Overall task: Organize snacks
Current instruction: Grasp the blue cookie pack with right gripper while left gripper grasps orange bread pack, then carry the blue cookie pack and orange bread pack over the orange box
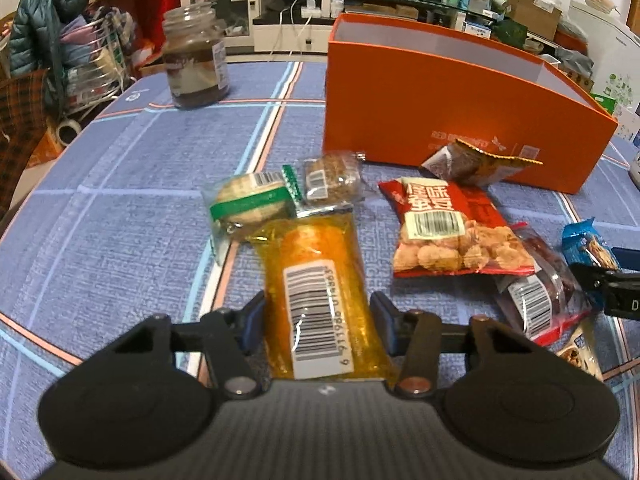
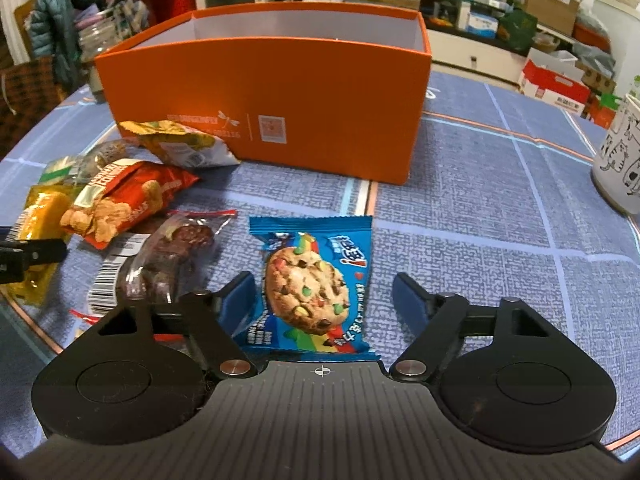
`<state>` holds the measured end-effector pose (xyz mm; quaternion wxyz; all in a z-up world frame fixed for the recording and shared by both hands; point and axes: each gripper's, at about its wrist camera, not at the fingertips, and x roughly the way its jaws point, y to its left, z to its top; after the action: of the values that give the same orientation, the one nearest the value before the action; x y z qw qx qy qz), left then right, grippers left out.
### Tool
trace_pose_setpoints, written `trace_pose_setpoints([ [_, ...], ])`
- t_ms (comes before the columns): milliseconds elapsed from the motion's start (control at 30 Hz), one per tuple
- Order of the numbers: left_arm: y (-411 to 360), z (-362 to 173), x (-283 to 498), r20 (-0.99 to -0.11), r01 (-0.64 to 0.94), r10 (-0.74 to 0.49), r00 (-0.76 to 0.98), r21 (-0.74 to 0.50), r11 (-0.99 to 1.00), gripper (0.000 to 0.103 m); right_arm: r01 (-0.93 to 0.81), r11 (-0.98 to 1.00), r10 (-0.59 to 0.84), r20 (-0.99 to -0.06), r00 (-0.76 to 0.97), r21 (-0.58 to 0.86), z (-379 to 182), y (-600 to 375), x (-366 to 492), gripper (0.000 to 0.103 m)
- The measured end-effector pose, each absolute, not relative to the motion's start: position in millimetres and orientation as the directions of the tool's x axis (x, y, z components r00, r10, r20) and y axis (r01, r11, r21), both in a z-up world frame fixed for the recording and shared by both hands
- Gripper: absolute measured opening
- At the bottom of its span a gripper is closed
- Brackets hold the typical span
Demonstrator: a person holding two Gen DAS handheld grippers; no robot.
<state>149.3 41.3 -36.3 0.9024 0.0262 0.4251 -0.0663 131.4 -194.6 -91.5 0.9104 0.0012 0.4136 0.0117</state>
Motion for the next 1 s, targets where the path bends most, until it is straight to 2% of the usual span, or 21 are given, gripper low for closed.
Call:
trace_pose_setpoints([
  [100,40,-36,148,-0.771,0.149,-0.103,0.629,-0.01,0.989,0.048,-0.023,1.0,0.025,-0.755,0.656,0.013,-91,-193,131,0.059],
  [167,40,-35,147,-0.772,0.155,-0.108,0.626,-0.013,0.988,0.044,-0.026,1.0,0.028,-0.751,0.659,0.014,-89,-192,131,0.04],
  [367,39,-29,143,-0.775,0.162,-0.122,0.62,-0.026,0.987,0.037,-0.027,0.999,0.032,-0.753,0.657,0.019,-87,-192,131,0.039],
  [1000,42,-3,131,-0.735,0.181,-0.125,0.667,-0.003,0.984,0.037,-0.034,0.999,0.024,-0.712,0.702,0.0,-71,-192,123,0.039],
])
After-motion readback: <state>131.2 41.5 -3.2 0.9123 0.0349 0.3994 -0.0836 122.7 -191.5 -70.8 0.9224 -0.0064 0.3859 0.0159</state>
